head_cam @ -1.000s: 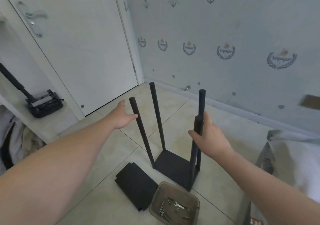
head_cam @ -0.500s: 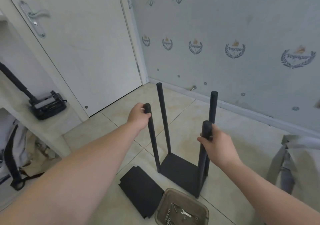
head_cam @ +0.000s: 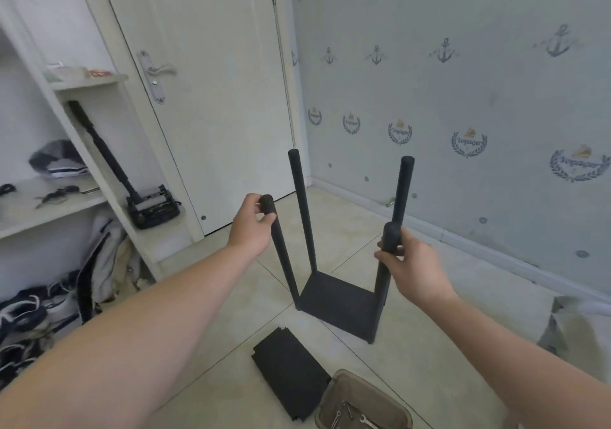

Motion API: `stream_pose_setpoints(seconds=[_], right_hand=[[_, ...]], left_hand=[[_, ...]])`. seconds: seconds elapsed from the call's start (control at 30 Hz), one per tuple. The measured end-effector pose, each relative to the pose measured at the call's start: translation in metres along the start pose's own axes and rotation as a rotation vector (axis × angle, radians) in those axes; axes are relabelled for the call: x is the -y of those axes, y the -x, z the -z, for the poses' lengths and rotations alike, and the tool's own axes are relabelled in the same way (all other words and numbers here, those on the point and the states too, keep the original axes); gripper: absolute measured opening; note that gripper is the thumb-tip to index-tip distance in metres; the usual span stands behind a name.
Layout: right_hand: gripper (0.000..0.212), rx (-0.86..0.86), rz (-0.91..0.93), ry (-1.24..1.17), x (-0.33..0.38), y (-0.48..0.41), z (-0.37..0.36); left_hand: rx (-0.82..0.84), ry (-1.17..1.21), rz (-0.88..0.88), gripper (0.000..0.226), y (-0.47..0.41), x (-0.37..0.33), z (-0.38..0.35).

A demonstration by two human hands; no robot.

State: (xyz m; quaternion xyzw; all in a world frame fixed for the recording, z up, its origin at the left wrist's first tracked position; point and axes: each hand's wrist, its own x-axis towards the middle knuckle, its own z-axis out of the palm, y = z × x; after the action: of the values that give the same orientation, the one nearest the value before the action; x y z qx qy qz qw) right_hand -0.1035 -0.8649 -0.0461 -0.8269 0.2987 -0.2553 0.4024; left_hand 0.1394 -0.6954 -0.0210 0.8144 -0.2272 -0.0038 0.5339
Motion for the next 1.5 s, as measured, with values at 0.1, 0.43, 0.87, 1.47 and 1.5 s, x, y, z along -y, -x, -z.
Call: stream_pose_setpoints(seconds=[0.1,0.43,0.87,1.47,1.5], right_hand=[[0.016,0.011,0.053,-0.044,0.032,0.014,-0.017],[0.017,0.197,0.173,-0.161,0.129,0.1,-0.128],[0.018,0.397,0.249,-0.129,0.16,0.214,-0.258],[0.041,0.34,0.186,-0.298,0.144,0.187,-0.361],[0.04,0.339,0.177,-0.303,0.142,0.185,-0.365]], left_hand=[[-0.045,-0.03,-0.02,0.024,0.019,-0.003,0.056],[-0.245,-0.2,0.05,0.024,0.147,0.032,0.234],[-0.48,-0.229,0.321,0.018,0.296,0.147,0.341],[-0.601,-0.195,0.293,0.021,0.289,0.22,0.331],[-0.605,-0.156,0.28,0.02,0.286,0.226,0.332]])
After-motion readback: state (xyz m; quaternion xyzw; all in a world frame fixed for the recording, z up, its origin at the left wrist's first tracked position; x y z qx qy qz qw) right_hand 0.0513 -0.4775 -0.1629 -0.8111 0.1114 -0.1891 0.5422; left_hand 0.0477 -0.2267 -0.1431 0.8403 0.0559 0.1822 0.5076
